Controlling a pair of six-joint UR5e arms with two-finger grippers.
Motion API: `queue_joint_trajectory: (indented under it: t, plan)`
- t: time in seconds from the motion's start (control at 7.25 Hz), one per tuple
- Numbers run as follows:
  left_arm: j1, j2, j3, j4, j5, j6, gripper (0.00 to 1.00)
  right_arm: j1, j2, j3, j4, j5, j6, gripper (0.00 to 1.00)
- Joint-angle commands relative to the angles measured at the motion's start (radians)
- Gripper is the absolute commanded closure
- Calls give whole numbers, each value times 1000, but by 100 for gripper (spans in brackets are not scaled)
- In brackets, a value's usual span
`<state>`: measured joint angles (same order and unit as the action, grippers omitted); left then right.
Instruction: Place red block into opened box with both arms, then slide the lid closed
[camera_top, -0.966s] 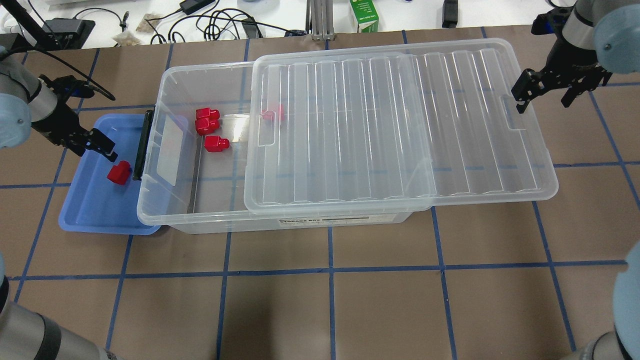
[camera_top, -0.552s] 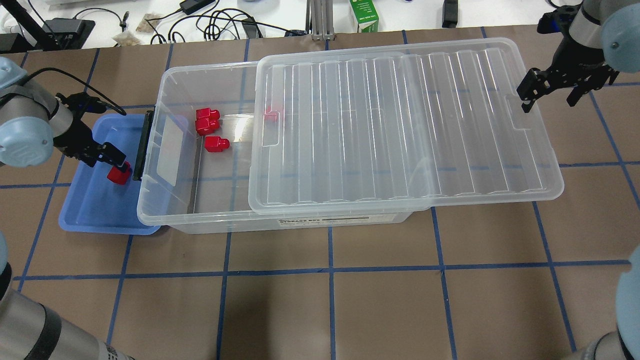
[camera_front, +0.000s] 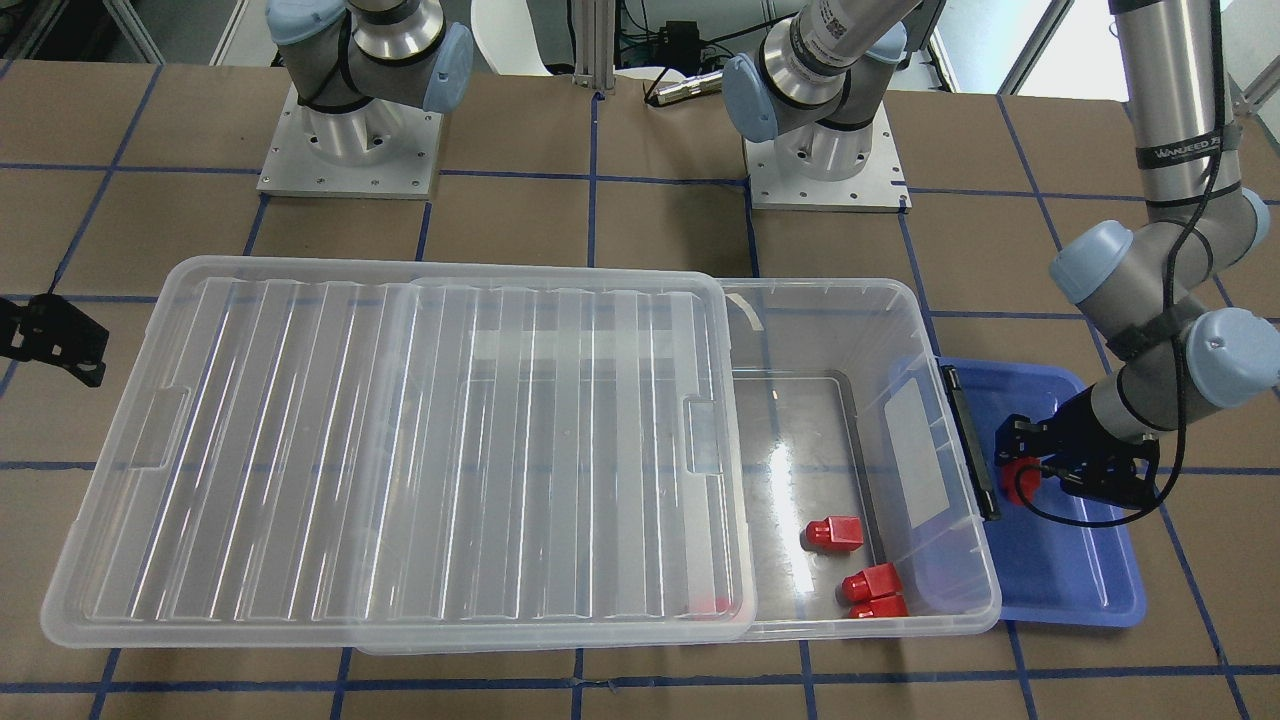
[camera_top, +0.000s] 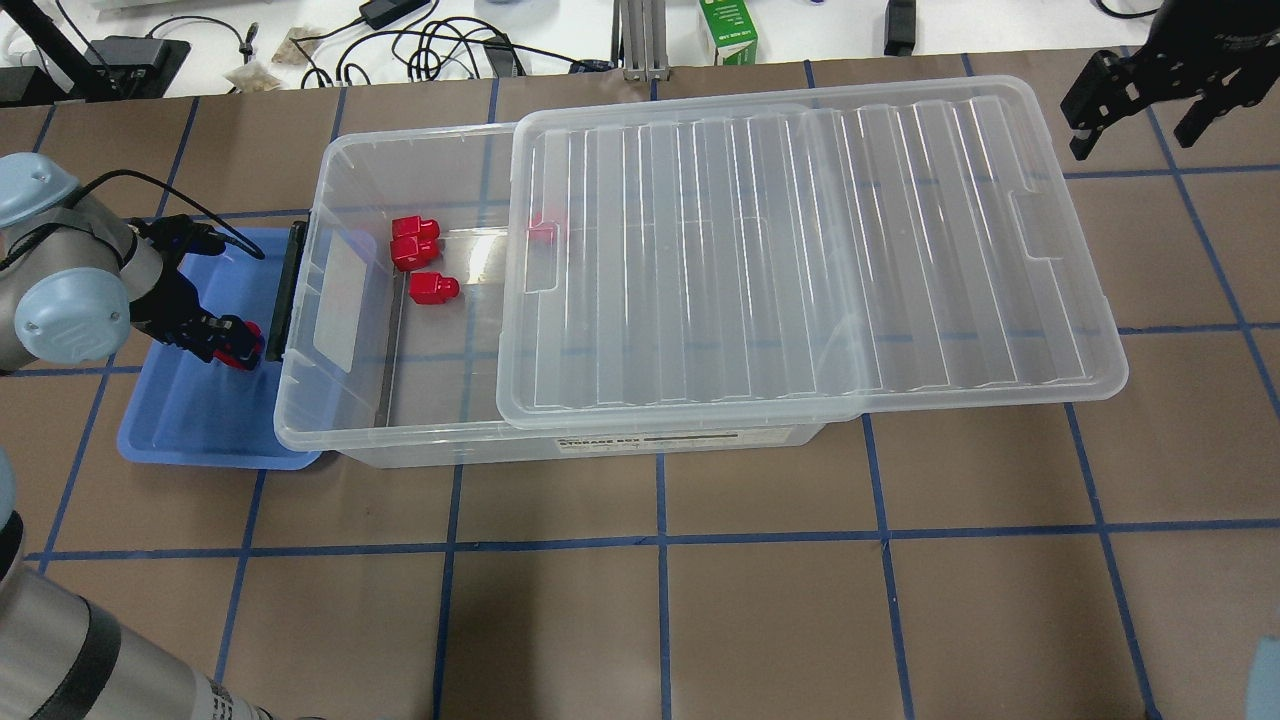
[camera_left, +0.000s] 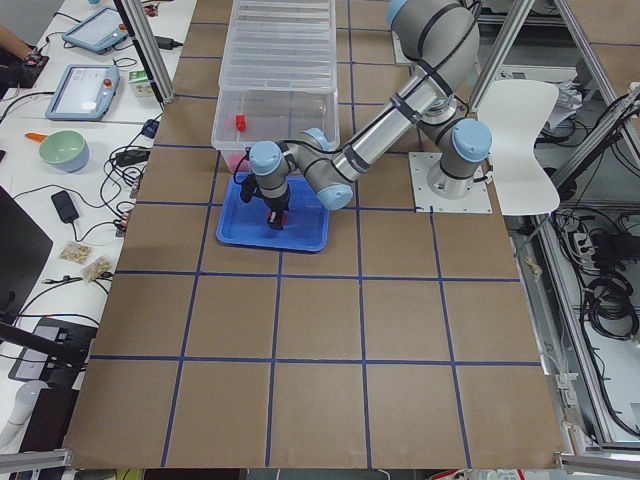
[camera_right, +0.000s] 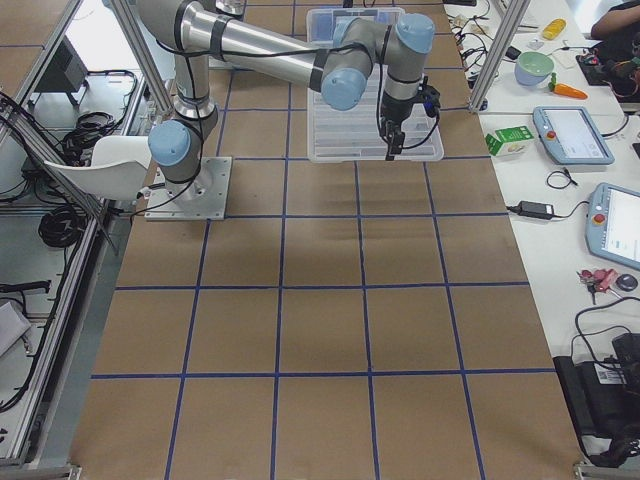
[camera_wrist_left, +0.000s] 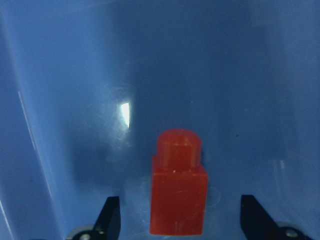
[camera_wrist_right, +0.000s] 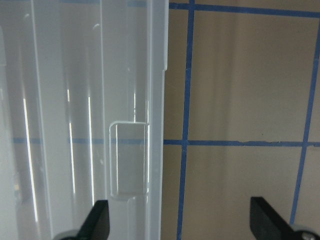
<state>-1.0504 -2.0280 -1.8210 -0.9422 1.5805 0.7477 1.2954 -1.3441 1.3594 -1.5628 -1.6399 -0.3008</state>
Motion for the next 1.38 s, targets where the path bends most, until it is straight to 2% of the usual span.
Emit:
queue_joint_trajectory:
  t: [0.0, 0.14, 0.28, 0.41, 0.69, 0.97, 1.24]
  plan:
    - [-3, -3, 9, -1, 15, -2, 94, 126, -17, -28, 72, -17, 138, 0]
    - [-3, 9, 12, 0, 15, -1, 99, 146, -21, -28, 73, -15, 138, 0]
    - [-16, 40, 28, -25, 15, -2, 99, 139, -24, -31, 81, -2, 135, 0]
    - [-16, 70, 69, -93, 15, -2, 99, 139, -47, -37, 82, -3, 135, 0]
    - [-45, 158, 181, -313, -2, -14, 99, 148, -93, -28, 87, -1, 138, 0]
    - [-172, 250, 218, -403, -2, -132, 99, 154, -112, -25, 89, 0, 138, 0]
    - [-300, 304, 210, -429, -2, -328, 99, 154, -112, -25, 102, 2, 137, 0]
